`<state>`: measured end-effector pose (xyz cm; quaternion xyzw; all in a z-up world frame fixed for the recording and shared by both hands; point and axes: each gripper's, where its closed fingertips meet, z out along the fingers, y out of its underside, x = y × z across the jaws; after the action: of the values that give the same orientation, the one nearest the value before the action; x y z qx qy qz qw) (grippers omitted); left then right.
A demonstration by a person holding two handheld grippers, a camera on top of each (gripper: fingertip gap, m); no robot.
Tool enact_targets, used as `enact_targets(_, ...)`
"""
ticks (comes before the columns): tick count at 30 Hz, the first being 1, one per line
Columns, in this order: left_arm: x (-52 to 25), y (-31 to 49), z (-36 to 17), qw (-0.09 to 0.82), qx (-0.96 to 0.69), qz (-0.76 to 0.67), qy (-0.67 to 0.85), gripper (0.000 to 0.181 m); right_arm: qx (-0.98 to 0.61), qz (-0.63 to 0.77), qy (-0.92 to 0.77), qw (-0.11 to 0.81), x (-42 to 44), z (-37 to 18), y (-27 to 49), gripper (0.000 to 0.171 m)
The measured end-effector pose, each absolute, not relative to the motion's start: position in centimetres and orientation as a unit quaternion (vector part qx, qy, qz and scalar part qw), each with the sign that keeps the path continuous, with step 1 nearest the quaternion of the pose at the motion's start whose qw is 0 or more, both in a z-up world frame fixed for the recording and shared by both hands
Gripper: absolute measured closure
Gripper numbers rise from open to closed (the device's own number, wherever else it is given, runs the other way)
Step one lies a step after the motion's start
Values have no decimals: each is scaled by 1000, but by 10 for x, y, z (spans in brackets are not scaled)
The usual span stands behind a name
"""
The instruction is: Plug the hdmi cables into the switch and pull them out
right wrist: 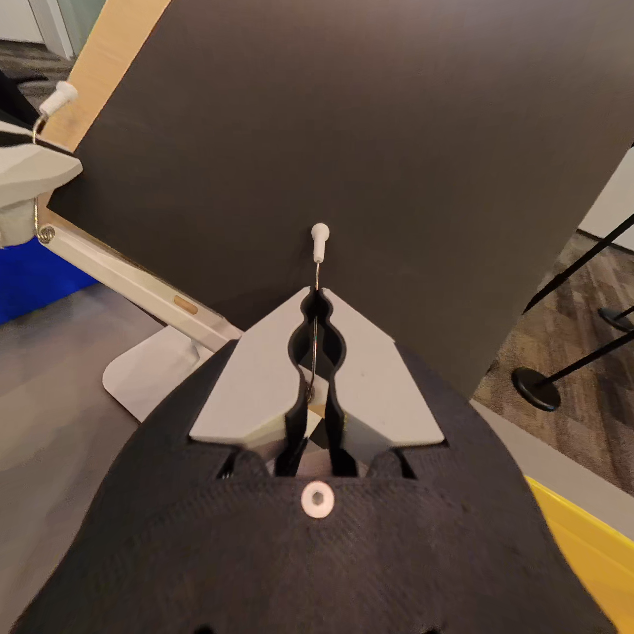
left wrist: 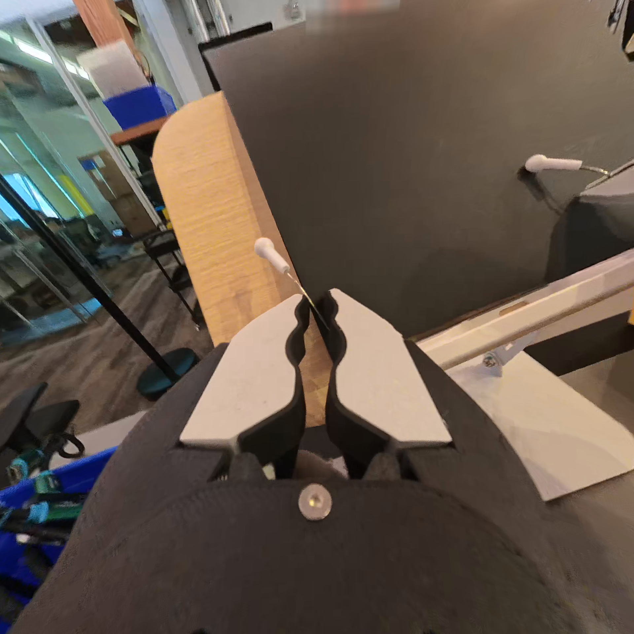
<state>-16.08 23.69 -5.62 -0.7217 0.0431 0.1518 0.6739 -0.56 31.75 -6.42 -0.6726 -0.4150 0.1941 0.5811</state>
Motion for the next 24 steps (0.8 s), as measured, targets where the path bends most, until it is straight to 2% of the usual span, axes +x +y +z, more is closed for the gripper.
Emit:
enact_targets(6, -148, 239, -54, 656, -709, 198, 169, 172, -671, 194, -418, 581, -8, -66, 317, 171)
enact_targets(12, -140, 238, -54, 637, -708, 211, 220, 172, -668, 228, -412, 576, -11, -68, 317, 171)
enact_targets(19, -131, 247, -61, 564, -759, 195, 260, 175, -668, 225, -418, 573, -12, -69, 316, 171)
enact_targets(23, -130, 245, -65, 575, -769, 129, 249, 174, -668, 218, -421, 574, -11, -67, 317, 171)
enact_targets(24, -133, 245, -65, 580, -769, 114, 243, 169, -671, 209, -420, 574, -10, -68, 318, 165)
